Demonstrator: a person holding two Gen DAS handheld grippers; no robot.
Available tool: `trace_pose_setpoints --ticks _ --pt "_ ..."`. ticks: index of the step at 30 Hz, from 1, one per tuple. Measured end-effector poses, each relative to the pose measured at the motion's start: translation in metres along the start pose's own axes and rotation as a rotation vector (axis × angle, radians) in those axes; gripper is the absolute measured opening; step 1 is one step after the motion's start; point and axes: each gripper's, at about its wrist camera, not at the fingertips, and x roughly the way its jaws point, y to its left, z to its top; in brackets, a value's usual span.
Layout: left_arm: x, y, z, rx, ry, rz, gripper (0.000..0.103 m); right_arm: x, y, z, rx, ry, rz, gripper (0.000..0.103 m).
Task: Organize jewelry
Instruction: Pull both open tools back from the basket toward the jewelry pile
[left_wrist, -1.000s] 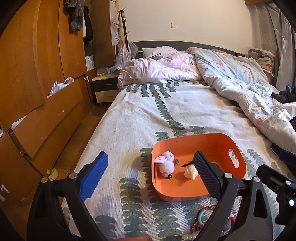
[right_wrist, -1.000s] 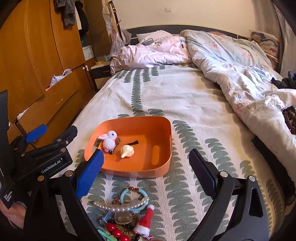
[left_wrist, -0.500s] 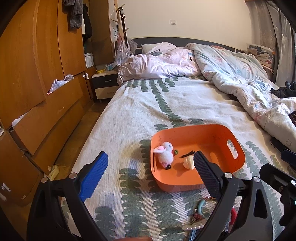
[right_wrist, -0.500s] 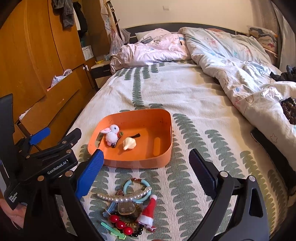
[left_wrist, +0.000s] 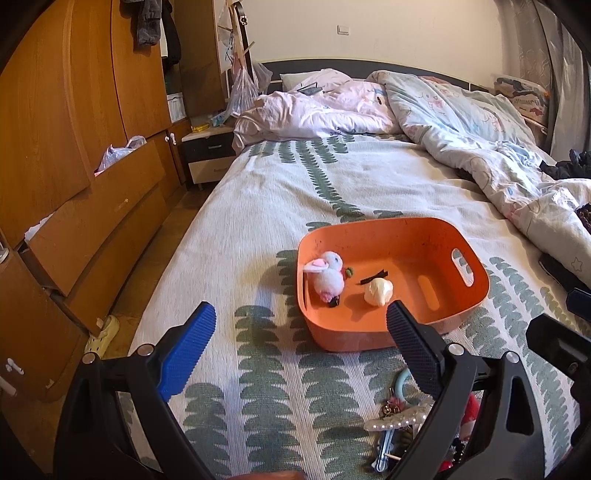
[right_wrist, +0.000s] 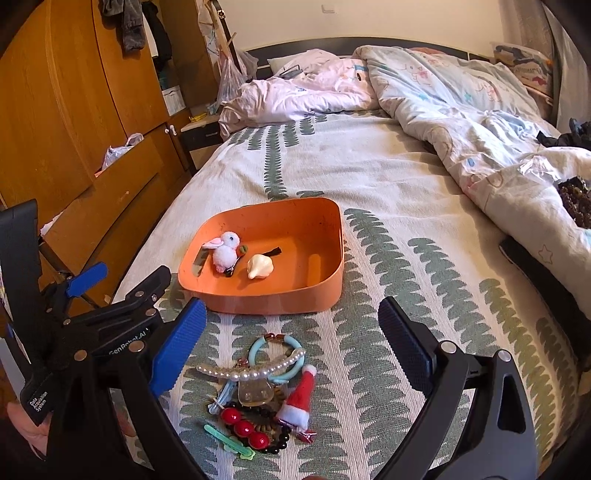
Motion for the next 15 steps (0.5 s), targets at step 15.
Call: trace_pose_setpoints --ticks 15 --pt "-0.003 -0.0016 -0.0071 0.002 0.014 -0.002 0.093 -0.0006 0.0013 -0.0083 0.002 0.01 0.005 0.094"
